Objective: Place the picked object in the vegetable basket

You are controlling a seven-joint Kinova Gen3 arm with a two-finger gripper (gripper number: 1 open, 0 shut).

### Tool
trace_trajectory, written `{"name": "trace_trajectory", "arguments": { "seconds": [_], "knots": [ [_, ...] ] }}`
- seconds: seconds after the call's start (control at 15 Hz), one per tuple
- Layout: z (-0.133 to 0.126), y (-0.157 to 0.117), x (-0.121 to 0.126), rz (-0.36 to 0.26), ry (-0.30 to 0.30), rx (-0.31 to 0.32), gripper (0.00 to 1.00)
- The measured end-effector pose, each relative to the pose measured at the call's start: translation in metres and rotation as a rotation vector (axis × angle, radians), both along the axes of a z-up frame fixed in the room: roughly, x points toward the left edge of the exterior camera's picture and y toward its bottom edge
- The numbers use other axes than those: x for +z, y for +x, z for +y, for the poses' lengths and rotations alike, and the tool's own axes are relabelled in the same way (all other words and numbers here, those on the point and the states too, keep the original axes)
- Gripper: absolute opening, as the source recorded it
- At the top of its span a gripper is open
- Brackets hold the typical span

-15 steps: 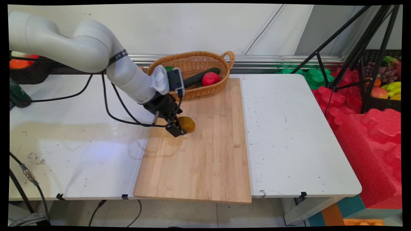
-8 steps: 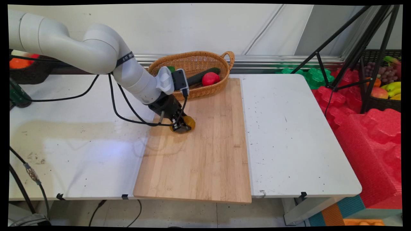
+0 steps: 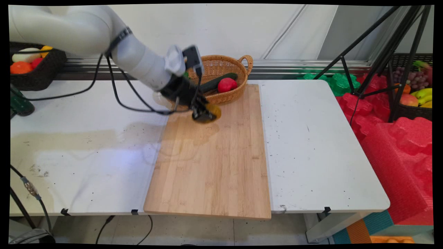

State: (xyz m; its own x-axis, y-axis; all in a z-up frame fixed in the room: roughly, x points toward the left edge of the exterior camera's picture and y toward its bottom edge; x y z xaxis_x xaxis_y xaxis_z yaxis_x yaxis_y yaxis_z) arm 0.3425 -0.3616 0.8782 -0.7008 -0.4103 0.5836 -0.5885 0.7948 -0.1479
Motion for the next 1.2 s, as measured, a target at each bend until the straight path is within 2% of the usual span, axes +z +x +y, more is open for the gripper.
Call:
{"name": "trace_trajectory", "arguments": {
  "seconds": [0.2,0.33,0.53,0.87,1.2],
  "knots": [
    [-0.012,0.005,0.036,0.064,-0.076,0.035,0.0],
    [-0.027,0.01,0.059,0.115,-0.133,0.093,0.0],
    [-0.052,0.019,0.078,0.153,-0.192,0.183,0.0],
    [-0.105,0.035,0.076,0.159,-0.229,0.345,0.0],
    [-0.154,0.043,0.051,0.11,-0.216,0.452,0.0]
  ]
}}
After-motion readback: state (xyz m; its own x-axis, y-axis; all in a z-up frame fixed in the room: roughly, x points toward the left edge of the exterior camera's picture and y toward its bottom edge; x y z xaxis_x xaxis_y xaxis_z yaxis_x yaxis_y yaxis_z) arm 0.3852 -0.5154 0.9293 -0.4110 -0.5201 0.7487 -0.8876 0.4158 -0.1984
